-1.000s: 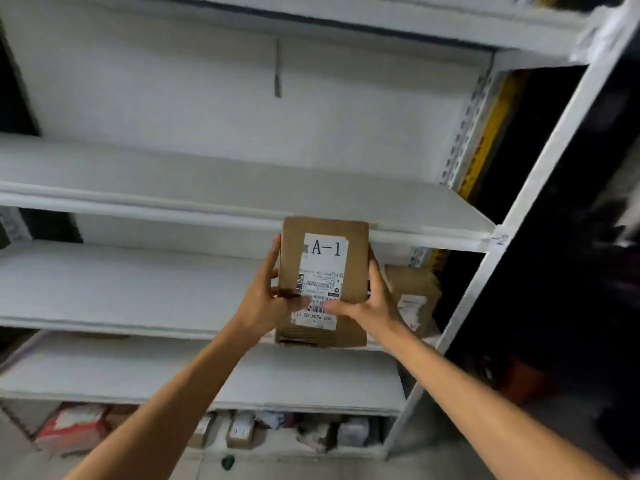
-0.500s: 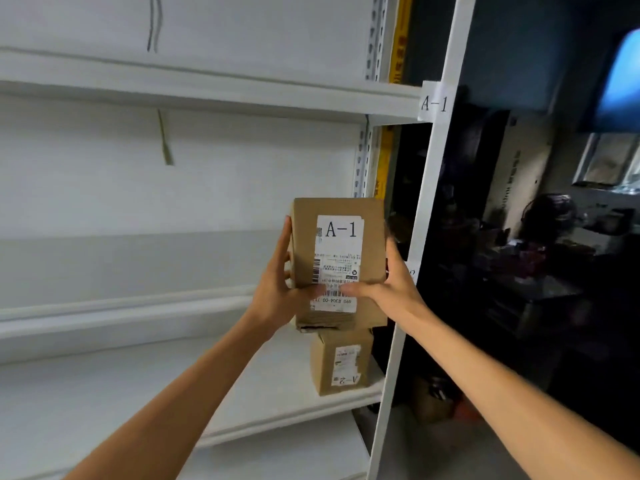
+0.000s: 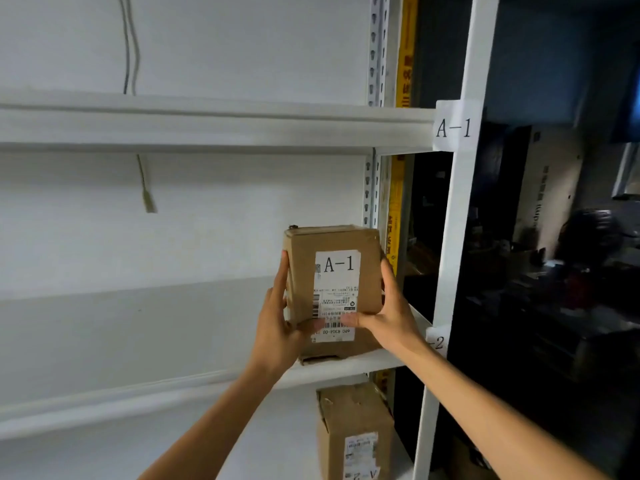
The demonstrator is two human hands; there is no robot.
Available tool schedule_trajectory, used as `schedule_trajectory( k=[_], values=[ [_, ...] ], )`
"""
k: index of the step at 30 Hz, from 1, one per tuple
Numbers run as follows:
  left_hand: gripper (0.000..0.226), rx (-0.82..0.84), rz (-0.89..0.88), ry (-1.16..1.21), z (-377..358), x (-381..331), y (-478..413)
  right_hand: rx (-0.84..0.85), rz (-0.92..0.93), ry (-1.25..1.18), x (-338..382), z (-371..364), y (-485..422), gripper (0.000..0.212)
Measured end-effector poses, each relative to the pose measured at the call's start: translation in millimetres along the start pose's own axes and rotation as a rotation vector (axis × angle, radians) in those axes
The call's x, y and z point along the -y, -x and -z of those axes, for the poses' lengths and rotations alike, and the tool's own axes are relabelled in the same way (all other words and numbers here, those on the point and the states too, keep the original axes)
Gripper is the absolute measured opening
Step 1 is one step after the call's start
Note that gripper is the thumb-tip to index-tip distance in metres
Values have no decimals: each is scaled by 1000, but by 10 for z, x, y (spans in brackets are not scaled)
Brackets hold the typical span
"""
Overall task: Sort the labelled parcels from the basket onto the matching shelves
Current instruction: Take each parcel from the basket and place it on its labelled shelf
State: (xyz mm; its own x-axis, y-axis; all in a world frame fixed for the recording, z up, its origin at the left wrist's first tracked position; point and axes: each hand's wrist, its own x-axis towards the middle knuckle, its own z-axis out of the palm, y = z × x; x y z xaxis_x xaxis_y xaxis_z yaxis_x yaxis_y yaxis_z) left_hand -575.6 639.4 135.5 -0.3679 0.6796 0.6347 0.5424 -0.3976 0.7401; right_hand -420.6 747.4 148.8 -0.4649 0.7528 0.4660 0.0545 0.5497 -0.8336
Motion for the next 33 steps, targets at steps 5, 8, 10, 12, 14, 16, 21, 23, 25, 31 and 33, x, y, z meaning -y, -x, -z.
schedule_trajectory(
  k=[5, 8, 10, 12, 14, 16, 21, 23, 25, 31, 33],
  values=[
    [113, -1, 20, 9, -111, 162, -192, -106, 110, 119, -90, -20, -171, 128],
    [111, 17, 19, 21, -201, 258, -215, -213, 349, 314, 69, -8, -322, 120],
    [110, 29, 29, 34, -263, 298, -235, -294, 538, 531, 238, 20, -456, 95],
    [110, 34, 43, 42, -303, 319, -265, -331, 611, 727, 390, 8, -555, 72],
    [111, 34, 47, 44, -325, 334, -279, -334, 583, 842, 465, -29, -579, 66],
    [111, 36, 44, 36, -335, 331, -267, -327, 568, 871, 448, -45, -558, 67],
    [109, 48, 56, 6, -388, 287, -229, -285, 536, 844, 422, -8, -527, 70],
    [110, 60, 53, -13, -420, 253, -227, -268, 499, 826, 437, -2, -509, 69],
    [113, 80, 66, -34, -415, 202, -218, -239, 463, 821, 463, -3, -472, 68],
    [105, 176, 241, -114, 10, 13, -75, -131, 378, 881, 722, -182, -228, 76],
    [82, 152, 280, -236, 305, -85, 27, -136, 451, 904, 823, -385, -87, 73]
  ],
)
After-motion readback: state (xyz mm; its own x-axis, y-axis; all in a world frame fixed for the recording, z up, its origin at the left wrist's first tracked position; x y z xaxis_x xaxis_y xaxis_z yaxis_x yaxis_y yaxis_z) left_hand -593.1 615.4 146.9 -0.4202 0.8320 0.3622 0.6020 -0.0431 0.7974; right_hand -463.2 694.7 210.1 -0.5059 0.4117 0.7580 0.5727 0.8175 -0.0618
